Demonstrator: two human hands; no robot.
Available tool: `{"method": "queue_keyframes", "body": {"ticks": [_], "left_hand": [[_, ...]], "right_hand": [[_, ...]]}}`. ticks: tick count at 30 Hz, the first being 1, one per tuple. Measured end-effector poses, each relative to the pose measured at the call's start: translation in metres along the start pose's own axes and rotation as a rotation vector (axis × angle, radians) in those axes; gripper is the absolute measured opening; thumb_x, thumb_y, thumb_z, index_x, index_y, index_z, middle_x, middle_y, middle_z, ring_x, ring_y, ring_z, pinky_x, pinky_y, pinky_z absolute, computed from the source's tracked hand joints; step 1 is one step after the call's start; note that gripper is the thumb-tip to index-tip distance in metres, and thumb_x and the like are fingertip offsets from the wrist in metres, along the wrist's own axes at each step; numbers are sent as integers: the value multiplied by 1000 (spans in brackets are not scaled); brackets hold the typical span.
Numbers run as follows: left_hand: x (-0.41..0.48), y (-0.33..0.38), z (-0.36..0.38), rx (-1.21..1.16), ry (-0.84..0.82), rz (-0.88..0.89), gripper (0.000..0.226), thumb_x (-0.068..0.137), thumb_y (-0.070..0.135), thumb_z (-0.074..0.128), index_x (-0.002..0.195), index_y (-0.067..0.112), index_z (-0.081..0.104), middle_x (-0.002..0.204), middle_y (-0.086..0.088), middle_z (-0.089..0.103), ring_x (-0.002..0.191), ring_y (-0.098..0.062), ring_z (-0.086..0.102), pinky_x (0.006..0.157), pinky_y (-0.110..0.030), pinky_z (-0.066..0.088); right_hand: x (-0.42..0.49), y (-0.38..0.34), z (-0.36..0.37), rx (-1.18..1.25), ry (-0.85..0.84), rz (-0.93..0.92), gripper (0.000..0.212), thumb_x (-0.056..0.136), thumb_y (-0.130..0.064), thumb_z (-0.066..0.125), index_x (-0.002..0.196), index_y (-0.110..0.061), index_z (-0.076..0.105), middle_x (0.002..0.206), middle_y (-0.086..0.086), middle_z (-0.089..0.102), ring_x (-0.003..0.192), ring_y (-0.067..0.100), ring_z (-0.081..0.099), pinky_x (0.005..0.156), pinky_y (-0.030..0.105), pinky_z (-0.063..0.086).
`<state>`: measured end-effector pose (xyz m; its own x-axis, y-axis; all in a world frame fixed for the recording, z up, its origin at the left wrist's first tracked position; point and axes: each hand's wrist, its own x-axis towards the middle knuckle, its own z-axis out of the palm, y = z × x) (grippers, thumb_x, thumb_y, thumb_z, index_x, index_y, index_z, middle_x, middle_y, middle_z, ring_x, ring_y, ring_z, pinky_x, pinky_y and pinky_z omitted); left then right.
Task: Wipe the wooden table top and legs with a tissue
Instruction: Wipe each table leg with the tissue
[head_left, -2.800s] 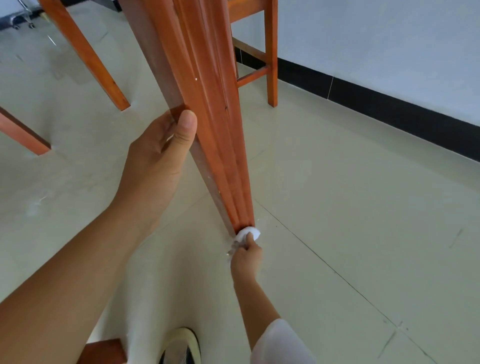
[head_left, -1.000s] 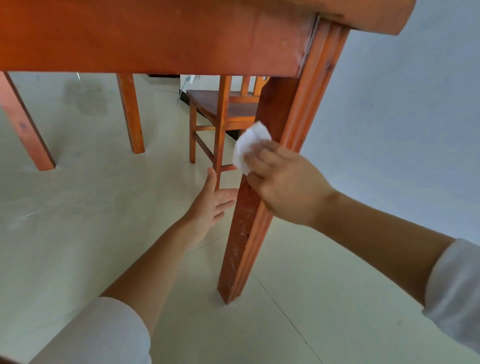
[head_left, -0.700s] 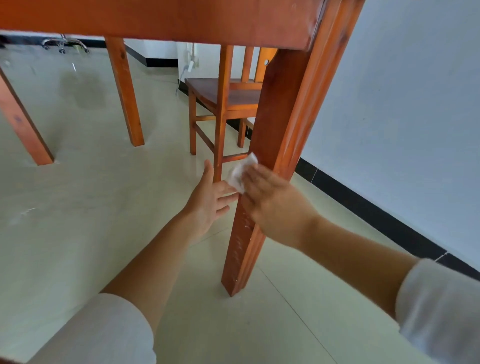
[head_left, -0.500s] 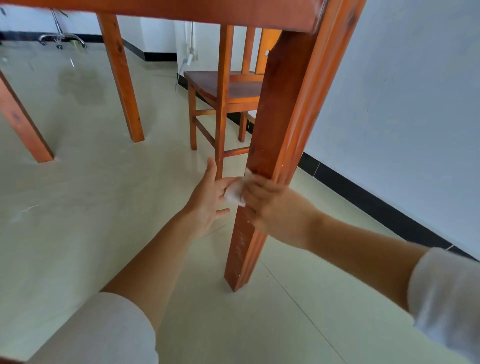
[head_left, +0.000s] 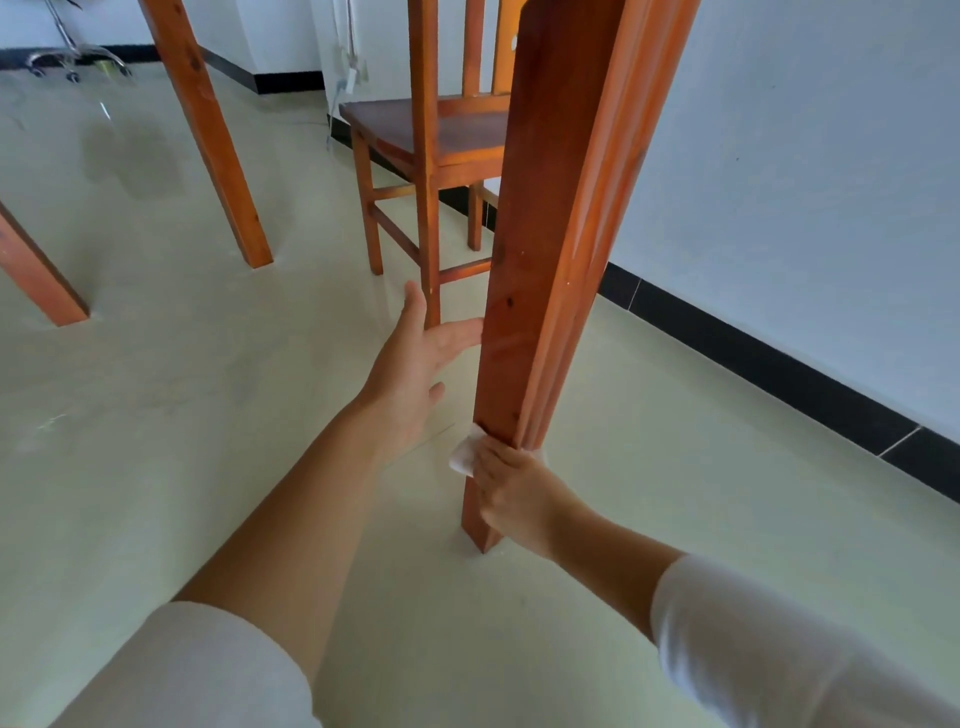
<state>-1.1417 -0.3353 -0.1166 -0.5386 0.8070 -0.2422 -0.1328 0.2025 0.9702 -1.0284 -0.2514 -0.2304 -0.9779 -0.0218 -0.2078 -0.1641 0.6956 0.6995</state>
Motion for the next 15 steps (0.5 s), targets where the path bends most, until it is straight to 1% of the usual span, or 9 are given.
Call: {"method": "queue_keyframes", "body": {"ticks": [2,4,6,7,8,9,10,12,15], "left_hand": [[1,-2,1,3,-3,4,81,84,69,-1,140,28,41,150,9,35,142,-12,21,117,-49,4],[-1,-1,2,1,-9,8,79,85,67,-1,140,27,39,150,8,34,142,-12,21,117,-47,6],[-3,3,4,23,-24,2,84,82,70,2,143,24,36,152,7,31,143,-12,21,118,-45,7],[-5,5,5,47,-31,-5,90,75,73,6,144,23,33,153,6,29,143,-13,20,118,-45,7],[-6,6,7,72,-29,-13,96,68,74,9,145,22,31,154,5,27,143,-14,19,119,-46,7],[-6,7,7,81,-24,-13,97,67,74,9,146,21,30,154,5,27,143,-14,19,119,-46,7],[-6,5,7,68,-16,-4,91,74,73,8,145,22,32,153,5,28,143,-13,20,119,-44,7],[-6,1,7,28,-7,14,80,85,66,2,144,23,34,152,7,32,142,-11,23,118,-41,8],[-7,-5,7,-4,-23,19,76,88,63,3,146,24,31,153,7,29,142,-12,23,119,-42,8]], "right_hand": [[0,-4,9,-5,-20,-42,11,65,-27,72,74,-29,77,97,0,73,106,25,64,109,39,37],[-4,7,3,2,138,-6,15,71,-18,65,76,-25,78,99,3,73,108,26,63,111,40,31],[-12,30,-13,34,336,136,44,79,-2,37,86,-18,77,107,9,71,113,28,61,114,40,25],[-16,39,-16,31,413,222,56,78,1,24,92,-14,76,112,11,69,115,28,60,114,40,22],[-20,44,-17,12,466,287,60,76,2,20,96,-12,75,114,12,68,116,28,59,114,40,20],[-21,44,-15,-7,476,323,58,76,2,22,99,-10,74,115,12,68,116,28,60,114,40,21],[-20,38,-11,-34,460,319,52,77,2,29,99,-9,74,114,12,68,115,28,60,113,39,22],[-10,14,5,-54,308,195,31,77,-9,51,94,-13,76,111,9,70,114,25,61,113,37,25],[13,-31,43,-12,65,29,16,66,-28,71,80,-24,78,99,-3,74,106,15,65,110,32,32]]}}
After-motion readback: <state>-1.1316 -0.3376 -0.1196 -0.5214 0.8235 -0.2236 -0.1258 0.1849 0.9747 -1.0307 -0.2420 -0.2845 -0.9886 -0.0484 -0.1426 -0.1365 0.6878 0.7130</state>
